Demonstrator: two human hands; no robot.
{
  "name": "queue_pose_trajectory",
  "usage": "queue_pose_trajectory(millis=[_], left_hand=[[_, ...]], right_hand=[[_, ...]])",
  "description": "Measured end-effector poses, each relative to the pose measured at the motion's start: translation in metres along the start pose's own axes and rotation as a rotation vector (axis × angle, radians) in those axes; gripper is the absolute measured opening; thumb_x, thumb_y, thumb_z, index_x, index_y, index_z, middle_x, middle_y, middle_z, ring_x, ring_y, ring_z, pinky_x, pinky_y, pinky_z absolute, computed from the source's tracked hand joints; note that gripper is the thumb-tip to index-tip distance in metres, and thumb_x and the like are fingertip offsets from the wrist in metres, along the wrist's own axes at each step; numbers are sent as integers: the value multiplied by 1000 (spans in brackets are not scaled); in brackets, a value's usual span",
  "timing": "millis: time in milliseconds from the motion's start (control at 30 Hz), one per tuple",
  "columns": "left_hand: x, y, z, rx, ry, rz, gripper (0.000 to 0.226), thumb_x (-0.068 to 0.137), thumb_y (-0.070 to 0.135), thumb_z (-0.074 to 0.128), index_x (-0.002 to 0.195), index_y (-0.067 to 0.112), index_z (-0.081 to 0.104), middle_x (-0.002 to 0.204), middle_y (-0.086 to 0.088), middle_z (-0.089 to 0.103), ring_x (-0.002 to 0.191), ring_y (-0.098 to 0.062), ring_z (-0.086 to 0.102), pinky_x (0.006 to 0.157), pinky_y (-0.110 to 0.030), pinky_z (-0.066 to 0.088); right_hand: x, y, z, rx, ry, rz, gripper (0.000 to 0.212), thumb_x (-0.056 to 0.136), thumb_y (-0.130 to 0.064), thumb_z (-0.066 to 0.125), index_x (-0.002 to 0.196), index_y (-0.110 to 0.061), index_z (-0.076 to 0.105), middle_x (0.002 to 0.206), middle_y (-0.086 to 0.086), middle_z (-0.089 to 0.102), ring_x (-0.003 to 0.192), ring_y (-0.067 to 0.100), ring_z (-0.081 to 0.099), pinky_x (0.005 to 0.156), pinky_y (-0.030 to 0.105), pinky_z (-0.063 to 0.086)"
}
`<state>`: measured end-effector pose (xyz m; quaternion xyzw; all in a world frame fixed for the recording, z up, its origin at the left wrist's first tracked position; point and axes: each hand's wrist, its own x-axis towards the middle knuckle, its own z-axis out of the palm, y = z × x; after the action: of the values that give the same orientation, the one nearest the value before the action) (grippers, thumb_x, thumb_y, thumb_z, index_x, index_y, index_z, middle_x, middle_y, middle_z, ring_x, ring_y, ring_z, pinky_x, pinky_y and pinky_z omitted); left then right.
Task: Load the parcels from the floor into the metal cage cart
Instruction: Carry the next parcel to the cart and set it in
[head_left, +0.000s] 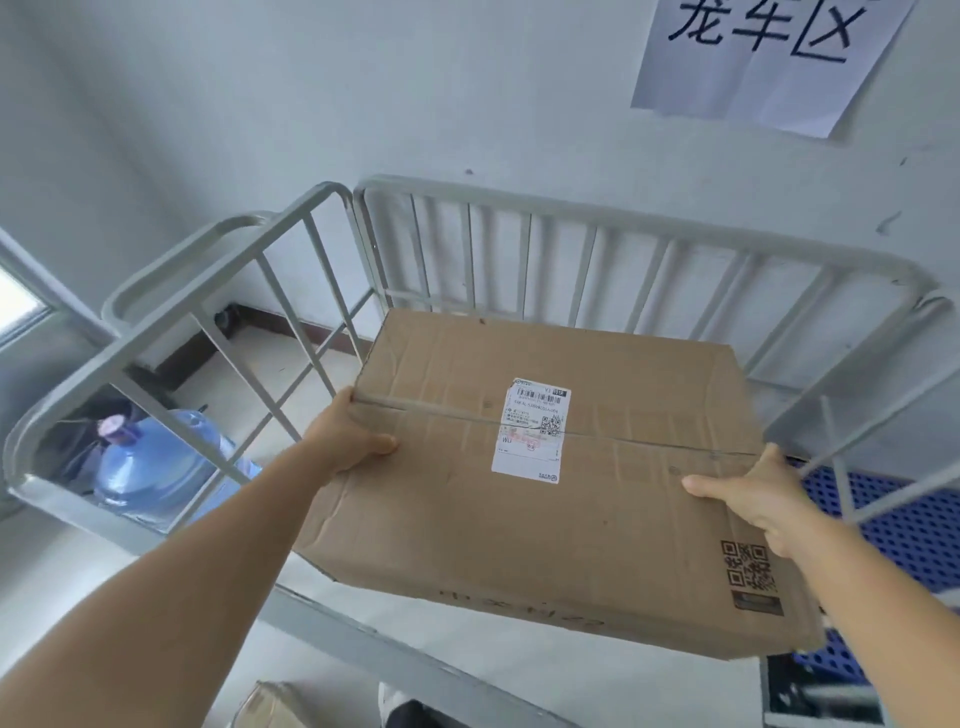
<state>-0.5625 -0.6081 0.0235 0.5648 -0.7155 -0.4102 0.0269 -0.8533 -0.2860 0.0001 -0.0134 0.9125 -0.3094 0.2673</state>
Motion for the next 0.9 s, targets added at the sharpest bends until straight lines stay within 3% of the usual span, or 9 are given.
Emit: queue_pose_trajectory(millis=[200, 467, 567, 667, 767, 900], left_hand=[[74, -44, -16, 65, -69, -35, 100, 74, 18, 82, 152, 18, 20, 146, -12, 40, 128, -33, 43, 102, -39, 40], [143, -98, -40, 192, -207, -96, 106, 71, 27, 84, 152, 19, 17, 139, -13, 47, 124, -33, 47, 101, -42, 44], [165, -124, -41, 185, -249, -126, 114, 57, 33, 85, 151, 21, 21, 131, -9, 53, 117, -30, 54, 98, -43, 47], [190, -151, -39, 186, -263, -163, 106, 51, 32, 83, 144, 20, 33, 116, -5, 61, 103, -26, 60, 92, -44, 52], [199, -162, -32, 213, -267, -205, 91, 64, 23, 83, 140, 16, 34, 110, -1, 57, 96, -21, 56, 85, -34, 48], [227, -187, -20, 222, -257, -249, 88, 75, 16, 80, 146, 13, 27, 117, -5, 52, 97, -21, 49, 83, -31, 41]], right_hand=[[-1, -17, 71, 44, -67, 105, 119, 73, -24, 86, 157, -17, 1, 162, 8, 13, 146, 30, 20, 113, 47, 26], [-3, -16, 167, 14, -133, 274, 124, 72, -28, 87, 156, -21, -4, 163, 7, 12, 146, 33, 22, 115, 50, 27], [0, -13, 198, -31, -163, 319, 127, 70, -31, 88, 156, -21, -4, 162, 8, 11, 146, 34, 22, 115, 52, 27], [9, -11, 228, -59, -180, 344, 126, 68, -31, 89, 157, -21, 0, 161, 10, 16, 143, 36, 27, 113, 52, 30], [23, -8, 257, -75, -209, 356, 124, 67, -32, 89, 157, -20, 3, 159, 11, 18, 142, 37, 29, 113, 51, 31], [46, -4, 295, -93, -232, 363, 123, 68, -33, 89, 156, -18, 4, 157, 13, 23, 139, 38, 32, 111, 50, 34]])
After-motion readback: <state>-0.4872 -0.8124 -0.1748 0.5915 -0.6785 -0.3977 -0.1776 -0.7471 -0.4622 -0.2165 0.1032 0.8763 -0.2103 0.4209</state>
